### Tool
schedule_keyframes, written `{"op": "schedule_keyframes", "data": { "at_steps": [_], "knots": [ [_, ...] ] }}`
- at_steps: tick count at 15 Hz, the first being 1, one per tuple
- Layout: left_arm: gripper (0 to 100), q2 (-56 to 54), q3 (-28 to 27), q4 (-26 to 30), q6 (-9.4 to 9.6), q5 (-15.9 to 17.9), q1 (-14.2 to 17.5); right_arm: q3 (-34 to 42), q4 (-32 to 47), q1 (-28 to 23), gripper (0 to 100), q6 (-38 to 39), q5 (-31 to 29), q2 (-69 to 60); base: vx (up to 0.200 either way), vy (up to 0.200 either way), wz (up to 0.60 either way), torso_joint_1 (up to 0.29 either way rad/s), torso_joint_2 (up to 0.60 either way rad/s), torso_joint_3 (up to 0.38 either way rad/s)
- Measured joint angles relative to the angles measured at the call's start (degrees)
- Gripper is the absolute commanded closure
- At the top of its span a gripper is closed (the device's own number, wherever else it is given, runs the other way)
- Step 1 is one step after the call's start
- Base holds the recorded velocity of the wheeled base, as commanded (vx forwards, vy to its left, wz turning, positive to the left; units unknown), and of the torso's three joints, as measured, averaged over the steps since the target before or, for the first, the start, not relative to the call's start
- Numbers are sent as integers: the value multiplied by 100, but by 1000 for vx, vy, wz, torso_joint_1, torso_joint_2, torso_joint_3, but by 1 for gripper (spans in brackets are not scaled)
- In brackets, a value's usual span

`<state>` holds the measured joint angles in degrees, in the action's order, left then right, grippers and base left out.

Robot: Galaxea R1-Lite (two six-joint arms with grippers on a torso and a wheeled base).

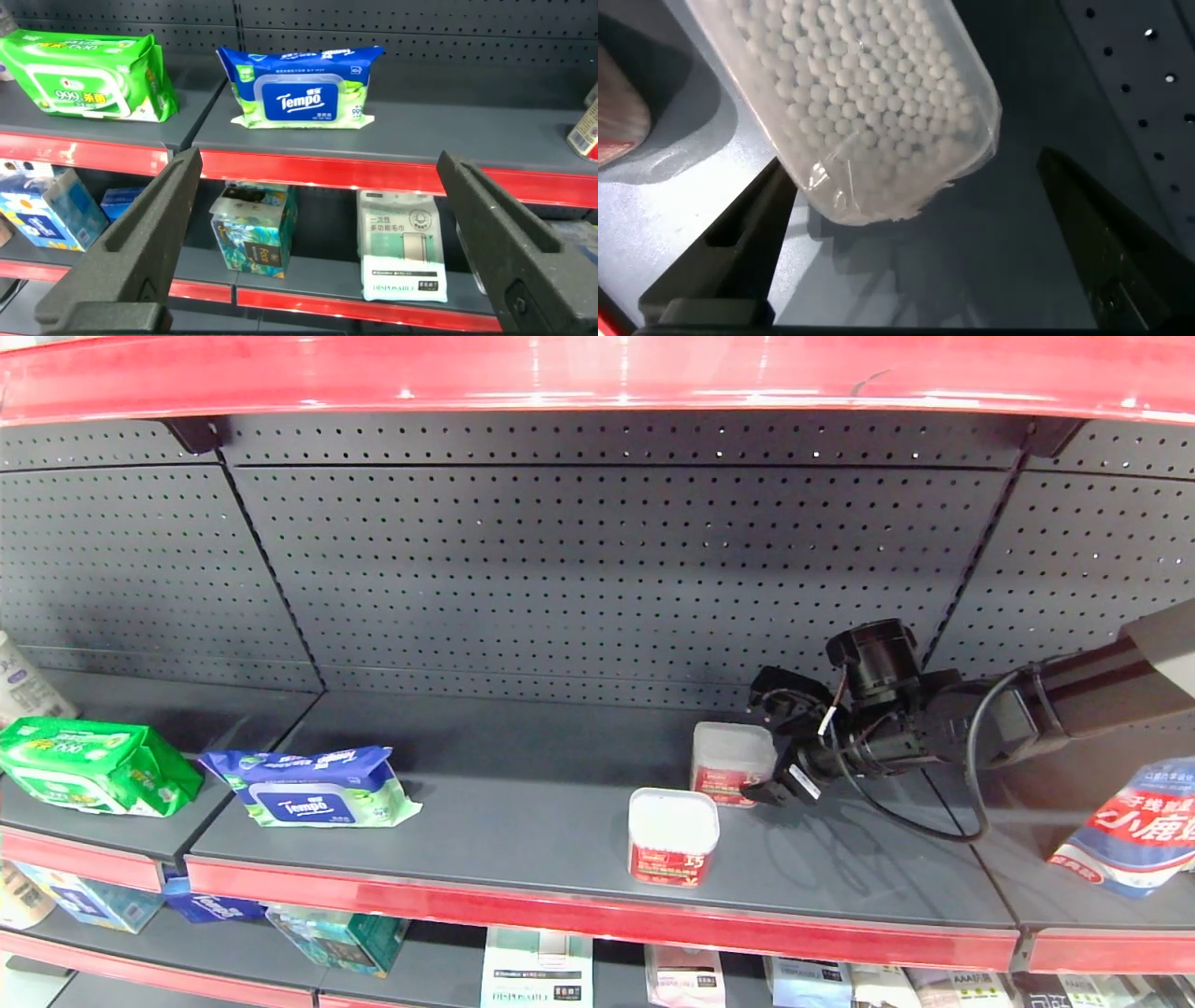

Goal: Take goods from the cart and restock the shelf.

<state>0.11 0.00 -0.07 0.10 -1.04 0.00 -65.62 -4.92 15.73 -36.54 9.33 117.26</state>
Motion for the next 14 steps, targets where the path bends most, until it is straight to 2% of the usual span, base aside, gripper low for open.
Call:
{"op": "schedule_keyframes", "data": {
  "at_steps": [6, 10, 14],
  "knots": [
    [0, 0, 0, 0, -2, 2, 0, 377, 22, -245, 0, -44, -9, -124, 0, 0, 0, 0, 0, 0],
    [0, 0, 0, 0, 0, 0, 0, 560, -2, -562, 0, 20, -532, -295, 0, 0, 0, 0, 0, 0],
    [0, 0, 0, 0, 0, 2, 0, 455, -38, -560, 0, 471, -621, -301, 0, 0, 0, 0, 0, 0]
  ]
}}
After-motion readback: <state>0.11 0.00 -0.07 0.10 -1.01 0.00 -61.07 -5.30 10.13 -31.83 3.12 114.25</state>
